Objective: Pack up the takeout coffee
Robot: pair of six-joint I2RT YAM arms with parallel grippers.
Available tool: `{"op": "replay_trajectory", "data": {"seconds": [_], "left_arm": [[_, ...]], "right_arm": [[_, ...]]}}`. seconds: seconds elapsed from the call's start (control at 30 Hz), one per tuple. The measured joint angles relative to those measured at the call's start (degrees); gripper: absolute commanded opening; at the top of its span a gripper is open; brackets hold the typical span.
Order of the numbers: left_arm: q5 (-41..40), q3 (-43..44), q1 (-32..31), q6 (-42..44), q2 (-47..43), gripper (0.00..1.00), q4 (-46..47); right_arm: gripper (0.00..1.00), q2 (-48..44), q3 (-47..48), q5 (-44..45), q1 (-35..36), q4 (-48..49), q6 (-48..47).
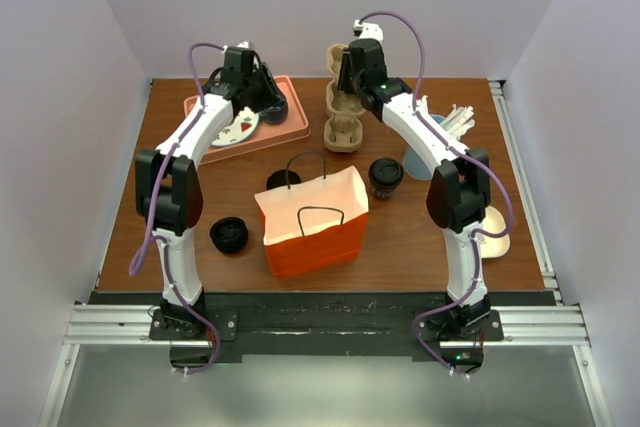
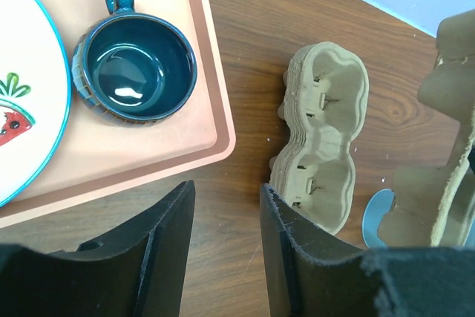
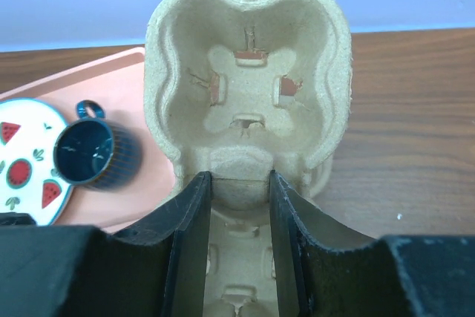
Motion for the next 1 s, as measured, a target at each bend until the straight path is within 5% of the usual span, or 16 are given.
{"op": "replay_trajectory", "data": {"seconds": [0.37, 0.6, 1.0], "left_arm": [[0.0, -4.6, 0.2, -0.6, -7.7, 0.49, -7.8], [1.7, -15.5, -1.4, -3.5, -31.3, 0.51, -10.1], [5.1, -17.6, -5.7, -1.8, -44.4, 0.46, -28.8]], "right_arm": [[0.13, -4.3, 5.7, -13.6, -1.6, -3.2, -4.7], [0.13, -24.2, -5.4, -24.7, -1.7, 2.1, -6.4], [0.13, -42.7, -19.3, -41.8, -1.7, 5.7, -11.1]]}}
